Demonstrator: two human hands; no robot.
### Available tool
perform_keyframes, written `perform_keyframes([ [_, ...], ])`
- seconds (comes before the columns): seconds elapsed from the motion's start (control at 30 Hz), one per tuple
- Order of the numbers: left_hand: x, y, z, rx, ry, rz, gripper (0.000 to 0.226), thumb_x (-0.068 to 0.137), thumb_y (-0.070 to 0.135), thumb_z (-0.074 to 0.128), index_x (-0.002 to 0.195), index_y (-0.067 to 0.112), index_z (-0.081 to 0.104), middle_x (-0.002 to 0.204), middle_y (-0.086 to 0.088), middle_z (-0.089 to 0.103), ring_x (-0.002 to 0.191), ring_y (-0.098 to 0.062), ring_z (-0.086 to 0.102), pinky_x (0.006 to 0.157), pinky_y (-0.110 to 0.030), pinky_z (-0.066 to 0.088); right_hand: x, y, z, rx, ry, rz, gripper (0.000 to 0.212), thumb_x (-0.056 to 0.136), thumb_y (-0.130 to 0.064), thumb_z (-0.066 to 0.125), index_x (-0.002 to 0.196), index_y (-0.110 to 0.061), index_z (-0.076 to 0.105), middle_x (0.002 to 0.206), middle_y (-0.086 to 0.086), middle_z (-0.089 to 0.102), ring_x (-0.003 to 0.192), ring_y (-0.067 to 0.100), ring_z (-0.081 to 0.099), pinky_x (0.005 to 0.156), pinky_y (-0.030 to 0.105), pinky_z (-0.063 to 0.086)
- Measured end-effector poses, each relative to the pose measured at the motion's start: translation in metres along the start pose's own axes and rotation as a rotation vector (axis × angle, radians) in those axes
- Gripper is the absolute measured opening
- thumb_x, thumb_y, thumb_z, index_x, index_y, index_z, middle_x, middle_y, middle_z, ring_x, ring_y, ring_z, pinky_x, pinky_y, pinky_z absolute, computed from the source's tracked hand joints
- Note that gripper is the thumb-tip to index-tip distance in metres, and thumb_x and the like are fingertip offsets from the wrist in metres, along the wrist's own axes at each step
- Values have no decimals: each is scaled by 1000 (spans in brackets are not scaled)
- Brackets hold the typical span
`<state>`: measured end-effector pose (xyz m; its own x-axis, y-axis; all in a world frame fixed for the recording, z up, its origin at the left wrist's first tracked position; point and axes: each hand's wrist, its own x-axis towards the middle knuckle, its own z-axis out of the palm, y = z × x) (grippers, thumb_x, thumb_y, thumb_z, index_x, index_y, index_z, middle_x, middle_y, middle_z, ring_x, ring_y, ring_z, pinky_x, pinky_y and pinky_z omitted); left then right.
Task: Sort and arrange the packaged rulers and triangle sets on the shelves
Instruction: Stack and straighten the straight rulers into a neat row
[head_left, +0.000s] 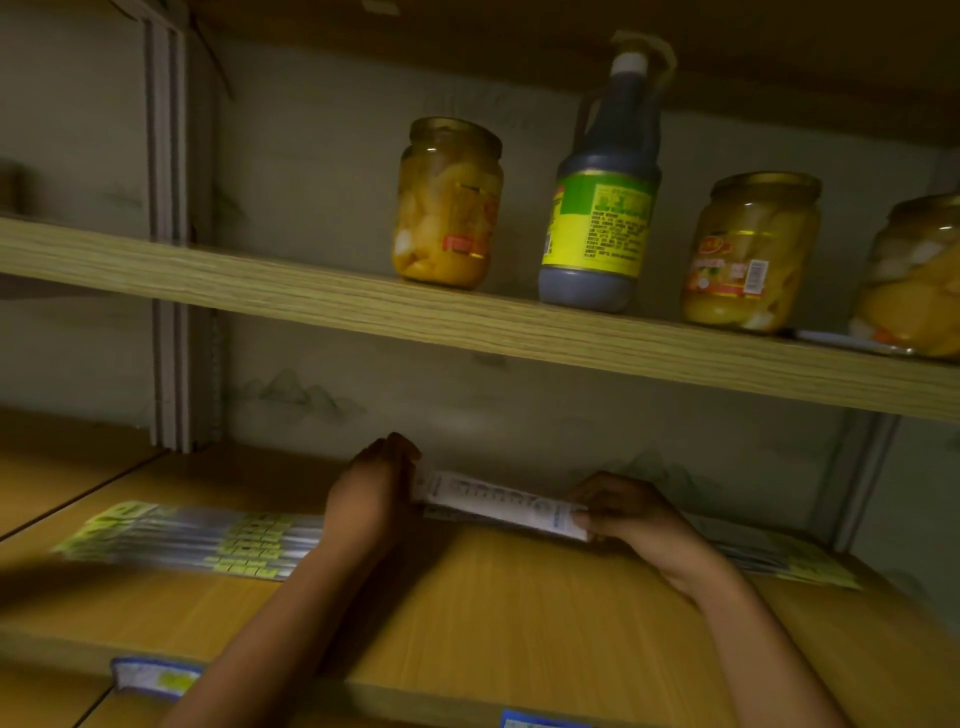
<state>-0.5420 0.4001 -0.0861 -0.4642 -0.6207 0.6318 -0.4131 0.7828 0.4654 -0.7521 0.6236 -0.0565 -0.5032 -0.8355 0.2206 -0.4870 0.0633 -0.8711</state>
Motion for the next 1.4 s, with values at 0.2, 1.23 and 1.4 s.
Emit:
perform_keyframes([
  [0.2, 2, 0, 4, -34, 47, 24, 15, 91, 21, 52, 101, 30, 58, 96, 5, 63, 81, -17, 61, 61, -31, 50, -20, 5, -6, -53, -112, 70, 26, 77, -19, 81, 98, -8, 71, 96, 6, 76, 89, 15, 71, 72, 20, 54],
  [1.23, 4, 2, 18, 243, -299, 129, 32, 96, 29, 46, 126, 28, 57, 125, -3, 53, 117, -23, 49, 93, -34, 45, -21, 9, 4, -341, 72, -17, 21, 86, -43, 68, 95, -24, 69, 104, -5, 62, 96, 6, 59, 77, 21, 44],
  [1.4, 3, -1, 19, 226, -336, 69, 29, 92, 24, 49, 118, 30, 60, 121, -4, 59, 110, -24, 56, 89, -34, 49, -16, 15, 3, -330, 117, -34, 23, 86, -41, 68, 94, -20, 68, 100, -5, 62, 93, 6, 60, 74, 20, 43],
])
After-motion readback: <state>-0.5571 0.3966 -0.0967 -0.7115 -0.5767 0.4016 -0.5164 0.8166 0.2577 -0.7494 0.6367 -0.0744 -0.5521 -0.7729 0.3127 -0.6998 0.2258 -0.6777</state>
